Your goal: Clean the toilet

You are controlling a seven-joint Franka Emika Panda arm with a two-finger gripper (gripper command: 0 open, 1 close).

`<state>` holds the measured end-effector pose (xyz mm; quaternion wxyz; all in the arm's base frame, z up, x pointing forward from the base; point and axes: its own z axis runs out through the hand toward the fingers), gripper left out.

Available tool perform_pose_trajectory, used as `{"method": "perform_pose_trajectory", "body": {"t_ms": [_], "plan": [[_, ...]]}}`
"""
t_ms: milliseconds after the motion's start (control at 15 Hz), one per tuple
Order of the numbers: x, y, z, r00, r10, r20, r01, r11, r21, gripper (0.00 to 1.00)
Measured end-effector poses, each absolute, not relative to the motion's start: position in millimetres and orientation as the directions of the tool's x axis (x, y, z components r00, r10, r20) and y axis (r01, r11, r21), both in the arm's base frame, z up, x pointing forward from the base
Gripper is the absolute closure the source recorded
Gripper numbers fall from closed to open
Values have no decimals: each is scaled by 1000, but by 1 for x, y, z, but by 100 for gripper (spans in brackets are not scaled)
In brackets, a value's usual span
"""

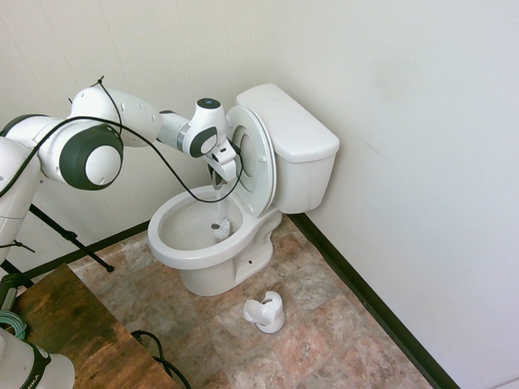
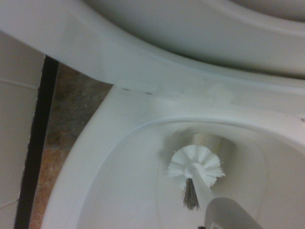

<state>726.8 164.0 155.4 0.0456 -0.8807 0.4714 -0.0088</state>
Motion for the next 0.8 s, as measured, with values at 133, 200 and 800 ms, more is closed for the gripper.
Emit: {"method": "perform_pose_trajectory", "body": {"t_ms": [133,200,800], "plan": [[718,166,157,562,-826,-30,-826,-559,-70,100],[710,167,160,564,-825,-34,-825,-562,-59,100],[642,113,285,534,-846,10,-842,-532,-86,100]]}}
